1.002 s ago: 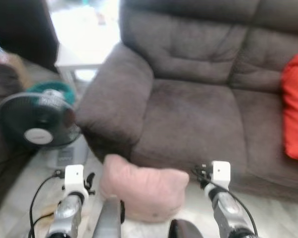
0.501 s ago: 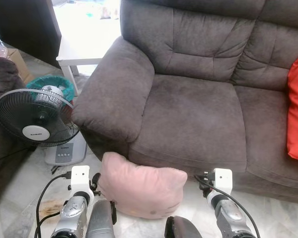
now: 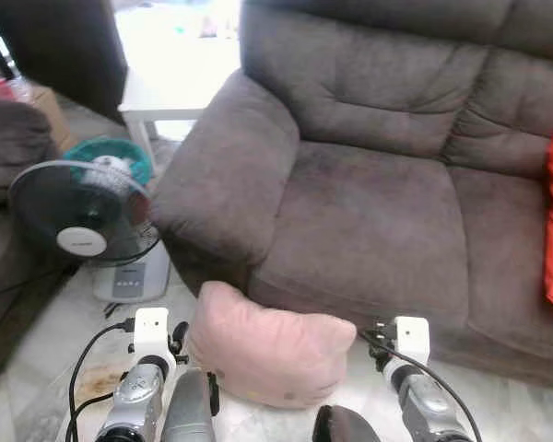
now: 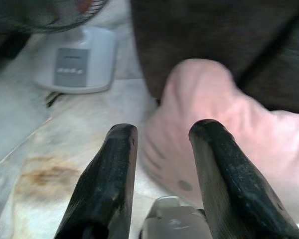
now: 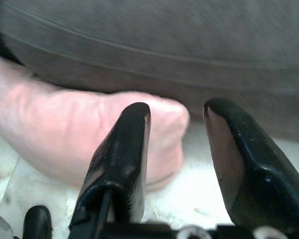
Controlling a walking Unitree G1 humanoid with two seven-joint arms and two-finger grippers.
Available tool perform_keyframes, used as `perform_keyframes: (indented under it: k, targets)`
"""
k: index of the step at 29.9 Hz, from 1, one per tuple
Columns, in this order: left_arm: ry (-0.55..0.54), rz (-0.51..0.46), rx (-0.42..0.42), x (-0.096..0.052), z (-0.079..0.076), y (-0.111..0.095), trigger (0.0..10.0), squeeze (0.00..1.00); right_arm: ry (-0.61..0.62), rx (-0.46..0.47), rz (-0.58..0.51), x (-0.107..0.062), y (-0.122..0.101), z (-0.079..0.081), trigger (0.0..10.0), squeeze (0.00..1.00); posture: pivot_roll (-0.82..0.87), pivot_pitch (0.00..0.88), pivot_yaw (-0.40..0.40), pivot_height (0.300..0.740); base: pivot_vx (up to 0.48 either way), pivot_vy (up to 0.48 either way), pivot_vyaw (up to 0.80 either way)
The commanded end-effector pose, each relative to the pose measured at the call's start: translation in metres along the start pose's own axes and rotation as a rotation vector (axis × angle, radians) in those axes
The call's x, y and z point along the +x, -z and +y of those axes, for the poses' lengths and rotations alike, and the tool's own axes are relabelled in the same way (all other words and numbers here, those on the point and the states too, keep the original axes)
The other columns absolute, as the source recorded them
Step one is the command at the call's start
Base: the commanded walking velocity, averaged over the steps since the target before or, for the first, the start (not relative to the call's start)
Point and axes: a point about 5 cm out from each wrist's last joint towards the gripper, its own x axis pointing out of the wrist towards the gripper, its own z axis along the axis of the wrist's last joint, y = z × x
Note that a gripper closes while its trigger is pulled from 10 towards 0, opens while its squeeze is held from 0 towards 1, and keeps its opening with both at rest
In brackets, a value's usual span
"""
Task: Move the pillow to the sofa from floor
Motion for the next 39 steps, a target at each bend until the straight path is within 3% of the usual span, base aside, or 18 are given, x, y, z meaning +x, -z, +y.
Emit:
perform_keyframes:
  k: [1, 10, 19, 39]
  targets:
    - [-0.005, 0.011, 0.014, -0.002, 0.001, 0.004, 10.0, 0.00, 0.008, 0.002, 0.016, -0.003, 0.005, -0.005, 10.0, 0.00, 0.14, 0.106, -0.096, 0.616, 0.000, 0.000, 0.00]
    - [0.002, 0.010, 0.016, -0.002, -0.001, 0.005, 10.0, 0.00, 0.015, 0.012, 0.028, -0.005, 0.007, -0.011, 10.0, 0.00, 0.14, 0.107, -0.098, 0.616, 0.133, 0.000, 0.00]
    - [0.008, 0.006, 0.020, -0.002, -0.003, 0.005, 10.0, 0.00, 0.000, 0.010, 0.033, 0.002, 0.002, 0.005, 10.0, 0.00, 0.14, 0.108, -0.098, 0.616, 0.222, 0.000, 0.00]
    - [0.045, 0.030, 0.072, -0.005, -0.006, 0.012, 10.0, 0.00, 0.001, 0.010, 0.039, 0.002, 0.002, 0.006, 10.0, 0.00, 0.13, 0.110, -0.102, 0.616, 0.275, 0.000, 0.00]
